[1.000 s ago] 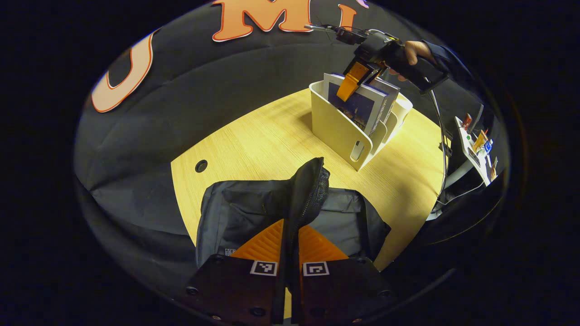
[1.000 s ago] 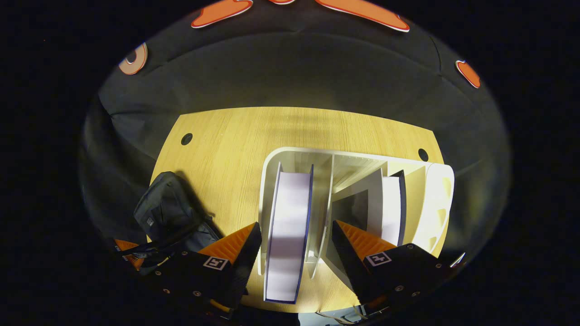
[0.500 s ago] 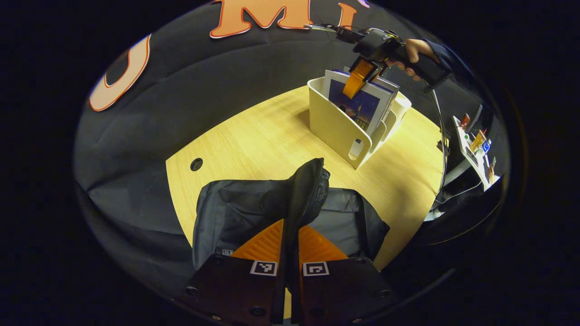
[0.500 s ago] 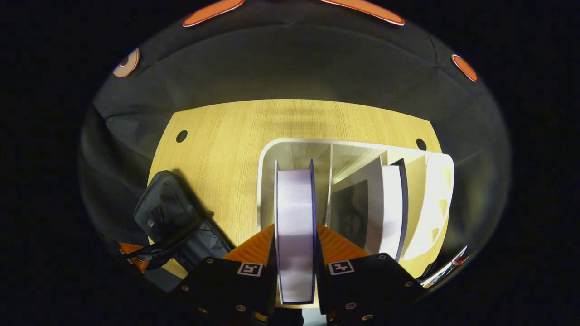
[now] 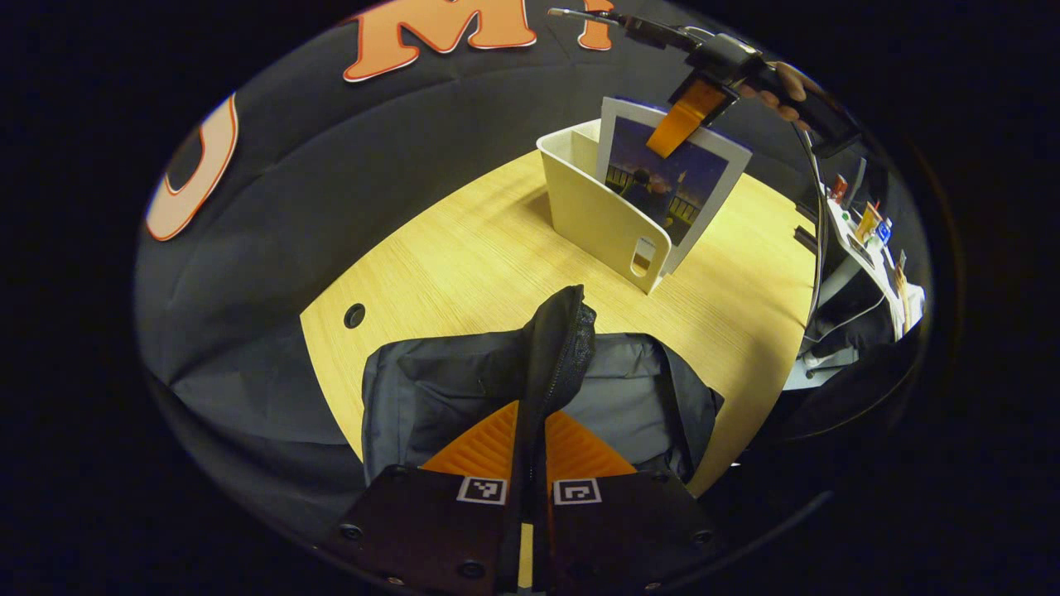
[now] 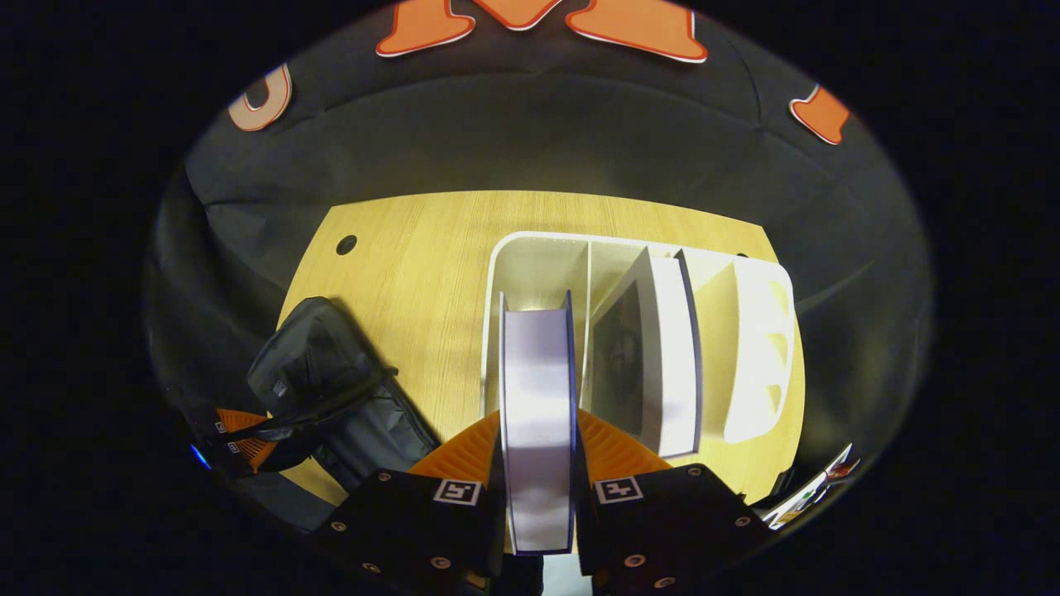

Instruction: Open the schoolbag, grab two books from the bookshelf and put them into the schoolbag.

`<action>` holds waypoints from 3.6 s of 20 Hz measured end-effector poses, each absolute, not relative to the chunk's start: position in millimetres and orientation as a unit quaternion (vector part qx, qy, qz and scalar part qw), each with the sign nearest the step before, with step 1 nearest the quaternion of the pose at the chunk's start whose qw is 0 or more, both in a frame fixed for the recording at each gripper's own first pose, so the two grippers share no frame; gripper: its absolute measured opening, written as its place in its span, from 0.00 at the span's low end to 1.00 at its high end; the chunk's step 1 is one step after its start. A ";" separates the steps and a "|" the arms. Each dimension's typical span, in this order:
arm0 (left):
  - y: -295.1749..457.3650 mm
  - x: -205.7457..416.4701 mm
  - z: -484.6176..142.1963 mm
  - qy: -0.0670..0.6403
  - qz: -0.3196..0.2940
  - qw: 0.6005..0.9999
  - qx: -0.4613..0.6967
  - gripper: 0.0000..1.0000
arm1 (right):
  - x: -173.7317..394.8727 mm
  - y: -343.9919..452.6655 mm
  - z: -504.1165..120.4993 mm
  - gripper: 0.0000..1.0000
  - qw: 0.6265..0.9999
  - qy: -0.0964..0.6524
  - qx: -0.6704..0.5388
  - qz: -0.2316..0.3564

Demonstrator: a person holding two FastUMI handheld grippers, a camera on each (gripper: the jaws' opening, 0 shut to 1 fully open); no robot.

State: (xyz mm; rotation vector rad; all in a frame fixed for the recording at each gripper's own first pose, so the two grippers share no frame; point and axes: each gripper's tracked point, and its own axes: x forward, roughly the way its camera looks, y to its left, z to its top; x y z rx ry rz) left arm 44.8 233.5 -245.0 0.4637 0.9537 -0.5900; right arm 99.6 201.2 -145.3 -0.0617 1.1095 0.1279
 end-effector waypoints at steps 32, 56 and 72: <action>231.1 54.6 -203.5 0.448 -0.280 0.822 0.213 0.05 | -73.7 190.6 -101.8 0.34 0.874 0.449 0.167 0.080; 206.9 44.9 -200.5 0.448 -0.273 0.840 0.143 0.05 | -34.7 326.9 -179.4 0.32 0.766 0.419 0.467 0.142; 173.1 34.1 -194.9 0.452 -0.311 0.826 0.129 0.05 | -7.3 394.6 -255.6 0.32 0.727 0.390 0.548 0.136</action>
